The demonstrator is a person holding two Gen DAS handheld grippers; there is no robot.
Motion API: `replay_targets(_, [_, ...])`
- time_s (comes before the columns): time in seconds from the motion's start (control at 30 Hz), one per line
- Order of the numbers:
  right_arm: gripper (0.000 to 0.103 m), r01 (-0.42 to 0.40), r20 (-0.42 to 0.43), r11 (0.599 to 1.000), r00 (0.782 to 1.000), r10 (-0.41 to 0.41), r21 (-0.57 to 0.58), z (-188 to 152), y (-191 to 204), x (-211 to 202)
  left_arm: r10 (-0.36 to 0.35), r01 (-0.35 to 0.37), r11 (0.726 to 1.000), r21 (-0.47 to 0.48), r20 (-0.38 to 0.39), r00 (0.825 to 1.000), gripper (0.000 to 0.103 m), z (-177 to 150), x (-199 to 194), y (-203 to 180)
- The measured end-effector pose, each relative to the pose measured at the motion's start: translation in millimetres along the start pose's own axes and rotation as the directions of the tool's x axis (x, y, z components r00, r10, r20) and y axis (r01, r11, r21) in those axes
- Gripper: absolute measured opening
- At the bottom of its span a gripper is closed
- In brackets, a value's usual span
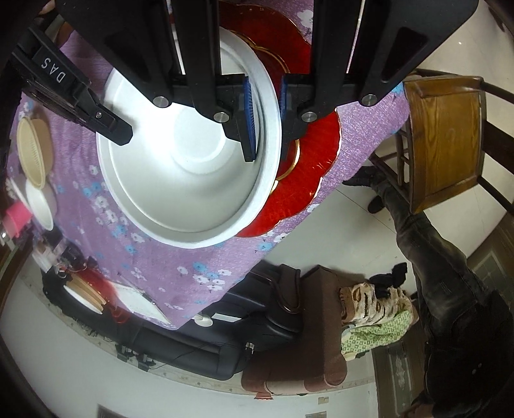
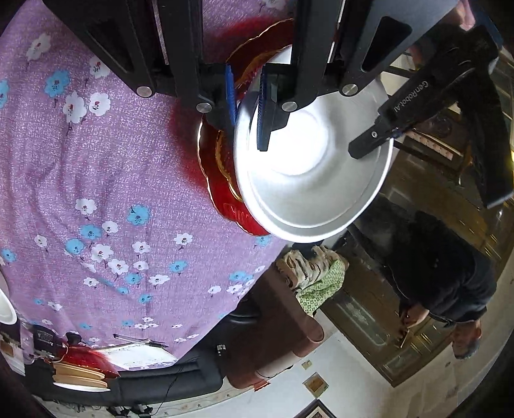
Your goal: Organize plates and bowls
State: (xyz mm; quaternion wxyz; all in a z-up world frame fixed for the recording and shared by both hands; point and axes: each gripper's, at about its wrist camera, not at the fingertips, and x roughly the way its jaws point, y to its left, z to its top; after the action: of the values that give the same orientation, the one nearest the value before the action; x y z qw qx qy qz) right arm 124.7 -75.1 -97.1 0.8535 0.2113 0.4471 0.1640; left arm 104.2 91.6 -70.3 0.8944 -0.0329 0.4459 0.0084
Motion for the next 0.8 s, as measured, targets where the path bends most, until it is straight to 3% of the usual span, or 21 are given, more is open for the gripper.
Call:
replay_targets(0.13, [0.014,0.034,0.026,0.998,0.999,-0.033,-0.048,-3,5,2,0.042,-0.043,0.999,0.033,0.022,0.999,0.014,-2,-1,-3])
replay_targets(0.23, [0.014,0.048,0.038,0.996,0.998,-0.045,-0.070,-4,7,3,0.123,-0.127,0.991,0.053,0.059,0.991,0.017,-3,-3,-4])
replay_targets(0.33, [0.027,0.060,0.061,0.995,0.997,-0.056,-0.078,-3,5,-3,0.158,-0.161,0.986,0.036,0.075,0.985,0.022,-2,-7,5])
replay_targets(0.5, [0.032,0.005,0.107,0.999,0.994,0.001,-0.051,2,-9,-27,0.181,-0.180,0.983,-0.023,0.108,0.977,0.026,0,-22,21])
replay_targets(0.63, [0.049,-0.015,0.188,1.000,0.982,0.016,-0.005,3,-33,-58,0.132,-0.128,0.991,-0.032,0.150,0.980,0.026,2,-40,14])
replay_targets(0.7, [0.051,-0.016,0.227,1.000,0.974,0.010,0.026,3,-48,-73,0.081,-0.081,0.997,-0.009,0.155,0.985,0.034,2,-48,-1])
replay_targets(0.77, [0.052,0.012,0.274,0.999,0.961,-0.021,0.036,1,-60,-89,0.020,-0.026,0.999,0.034,0.166,0.986,0.053,-2,-56,-24])
replay_targets(0.8, [0.054,0.026,0.294,0.999,0.955,-0.036,0.036,0,-64,-96,-0.001,-0.009,0.998,0.058,0.170,0.985,0.056,-4,-59,-34])
